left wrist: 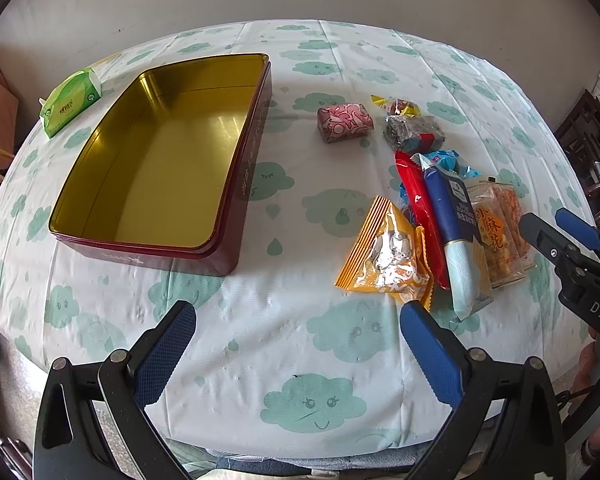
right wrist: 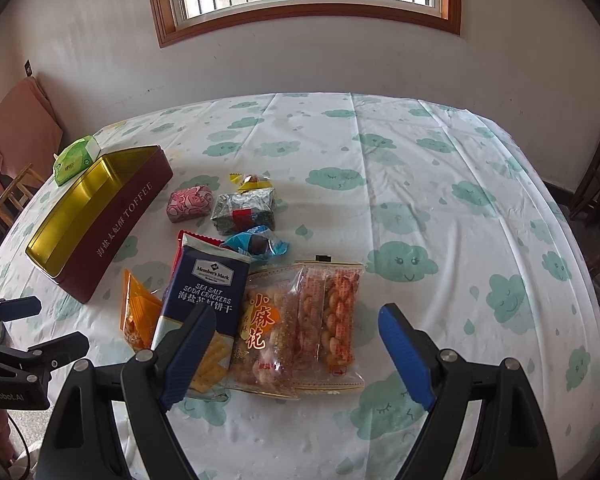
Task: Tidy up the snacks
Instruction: 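Move both tools toward the snack pile beside the gold tin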
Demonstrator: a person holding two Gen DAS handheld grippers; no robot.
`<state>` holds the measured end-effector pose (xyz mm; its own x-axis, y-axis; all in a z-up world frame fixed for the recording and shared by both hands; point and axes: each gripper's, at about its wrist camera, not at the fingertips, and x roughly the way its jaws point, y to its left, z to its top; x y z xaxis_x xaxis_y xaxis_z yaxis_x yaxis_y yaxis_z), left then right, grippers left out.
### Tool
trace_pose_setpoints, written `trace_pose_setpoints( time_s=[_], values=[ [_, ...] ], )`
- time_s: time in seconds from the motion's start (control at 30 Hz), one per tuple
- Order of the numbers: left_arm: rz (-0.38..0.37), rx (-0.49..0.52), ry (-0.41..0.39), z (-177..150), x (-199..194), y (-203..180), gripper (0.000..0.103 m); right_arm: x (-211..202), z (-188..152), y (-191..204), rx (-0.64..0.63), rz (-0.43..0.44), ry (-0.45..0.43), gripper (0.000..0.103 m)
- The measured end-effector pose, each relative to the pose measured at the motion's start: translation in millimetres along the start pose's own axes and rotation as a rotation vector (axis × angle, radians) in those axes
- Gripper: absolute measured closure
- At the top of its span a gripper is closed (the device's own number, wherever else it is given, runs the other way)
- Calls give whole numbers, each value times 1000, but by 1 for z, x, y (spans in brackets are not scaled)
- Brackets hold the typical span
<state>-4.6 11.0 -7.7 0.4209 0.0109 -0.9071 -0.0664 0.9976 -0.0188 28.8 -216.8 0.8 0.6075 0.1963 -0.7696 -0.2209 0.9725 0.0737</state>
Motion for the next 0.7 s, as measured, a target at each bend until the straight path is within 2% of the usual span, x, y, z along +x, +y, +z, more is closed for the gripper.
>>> trace_pose_setpoints(
  time_s=[0.4, 0.57, 0.67, 0.7],
  values=[
    [-2, -4, 2, 0, 3, 0, 3, 6, -2, -4, -2, -8, 23, 17],
    [-6, 0, 7, 1, 6, -4, 7, 17, -6, 5, -41, -53, 51, 18],
    [-13, -2, 13, 2, 7, -4, 9, 22, -7, 9, -65, -57, 66, 21],
    [-15, -2, 15, 2, 7, -4, 11, 24, -7, 9, -69, -62, 68, 27]
  ],
)
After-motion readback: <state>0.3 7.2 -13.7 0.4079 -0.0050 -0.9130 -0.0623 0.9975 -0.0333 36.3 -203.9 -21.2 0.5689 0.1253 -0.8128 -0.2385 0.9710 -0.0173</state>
